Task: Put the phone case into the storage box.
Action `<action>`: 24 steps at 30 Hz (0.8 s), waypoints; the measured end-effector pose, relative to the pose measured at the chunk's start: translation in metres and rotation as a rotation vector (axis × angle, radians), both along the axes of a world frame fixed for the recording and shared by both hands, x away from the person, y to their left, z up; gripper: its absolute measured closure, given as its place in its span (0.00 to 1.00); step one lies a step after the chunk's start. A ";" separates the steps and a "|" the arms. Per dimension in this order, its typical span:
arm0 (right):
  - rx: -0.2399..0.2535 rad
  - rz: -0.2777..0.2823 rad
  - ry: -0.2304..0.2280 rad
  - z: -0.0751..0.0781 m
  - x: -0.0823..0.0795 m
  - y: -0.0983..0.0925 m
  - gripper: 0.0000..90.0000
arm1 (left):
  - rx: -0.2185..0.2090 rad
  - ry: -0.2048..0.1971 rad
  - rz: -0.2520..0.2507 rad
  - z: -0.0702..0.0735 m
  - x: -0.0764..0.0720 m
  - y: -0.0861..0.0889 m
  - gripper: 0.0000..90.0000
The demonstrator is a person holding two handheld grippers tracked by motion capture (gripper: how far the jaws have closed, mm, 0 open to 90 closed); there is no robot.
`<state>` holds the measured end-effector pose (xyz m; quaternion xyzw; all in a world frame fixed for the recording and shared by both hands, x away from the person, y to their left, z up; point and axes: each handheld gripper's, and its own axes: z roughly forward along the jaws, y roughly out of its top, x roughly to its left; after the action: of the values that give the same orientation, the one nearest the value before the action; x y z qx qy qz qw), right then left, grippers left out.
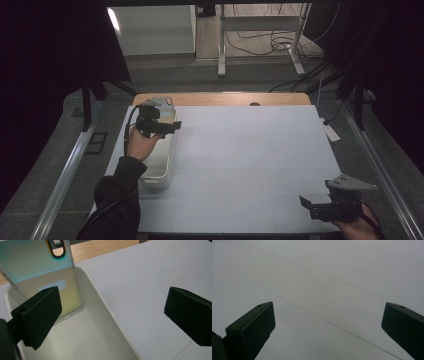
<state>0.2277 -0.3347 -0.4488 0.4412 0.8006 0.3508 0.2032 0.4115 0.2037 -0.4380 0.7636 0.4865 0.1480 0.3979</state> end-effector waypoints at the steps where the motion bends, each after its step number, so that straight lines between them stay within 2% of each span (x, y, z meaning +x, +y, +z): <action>1: 0.000 0.000 0.001 0.000 0.000 0.000 0.00 | 0.006 0.000 -0.005 0.000 -0.001 0.000 0.01; 8: -0.002 0.000 0.001 0.000 0.000 0.000 0.00 | 0.000 -0.017 -0.014 0.002 -0.010 0.002 0.00; 14: -0.006 0.001 0.002 0.000 0.000 0.001 0.00 | 0.021 -0.047 -0.014 0.003 -0.018 0.005 0.00; 24: -0.006 0.000 0.001 0.000 0.000 0.001 0.00 | 0.033 -0.071 -0.036 0.002 -0.033 0.008 0.00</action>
<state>0.2275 -0.3339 -0.4490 0.4408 0.8016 0.3485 0.2042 0.3789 0.2116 -0.4361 0.7730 0.4557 0.1755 0.4050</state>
